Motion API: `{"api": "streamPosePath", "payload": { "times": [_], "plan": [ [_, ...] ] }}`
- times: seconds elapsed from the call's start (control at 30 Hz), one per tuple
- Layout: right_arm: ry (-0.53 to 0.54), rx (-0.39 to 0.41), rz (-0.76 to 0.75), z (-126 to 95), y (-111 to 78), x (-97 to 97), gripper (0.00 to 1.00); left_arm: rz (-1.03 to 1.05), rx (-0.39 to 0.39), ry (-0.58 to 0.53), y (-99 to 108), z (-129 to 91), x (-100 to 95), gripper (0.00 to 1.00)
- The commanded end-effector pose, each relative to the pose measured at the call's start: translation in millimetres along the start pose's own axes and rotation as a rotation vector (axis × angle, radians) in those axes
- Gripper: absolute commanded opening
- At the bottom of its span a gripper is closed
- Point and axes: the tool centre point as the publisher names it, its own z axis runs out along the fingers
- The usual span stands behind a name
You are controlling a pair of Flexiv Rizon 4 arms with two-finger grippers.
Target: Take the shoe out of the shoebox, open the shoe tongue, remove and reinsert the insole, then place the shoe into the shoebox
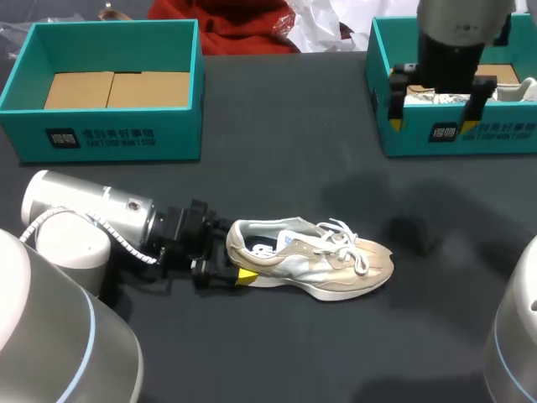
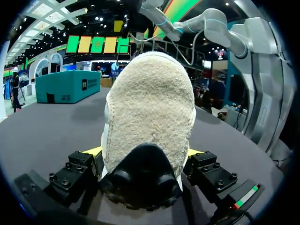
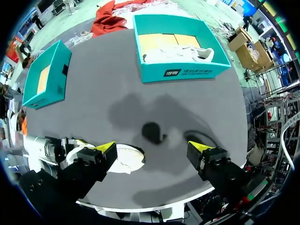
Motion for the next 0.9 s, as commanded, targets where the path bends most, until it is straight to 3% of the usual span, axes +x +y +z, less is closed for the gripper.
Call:
{"api": "streamPosePath", "payload": {
  "times": [0.03,0.57,0.9],
  "plan": [
    [-0.098,-0.028,-0.004,-4,-20.3,39.1,1.00,0.000,-0.001,-0.001,3,3,0.1,0.00],
    [-0.132,-0.009,-0.020,2,-81.0,137.9,1.00,0.000,-0.001,-0.001,3,3,0.1,0.00],
    [-0.132,-0.009,-0.020,2,-81.0,137.9,1.00,0.000,-0.001,-0.001,3,3,0.1,0.00]
  ]
}}
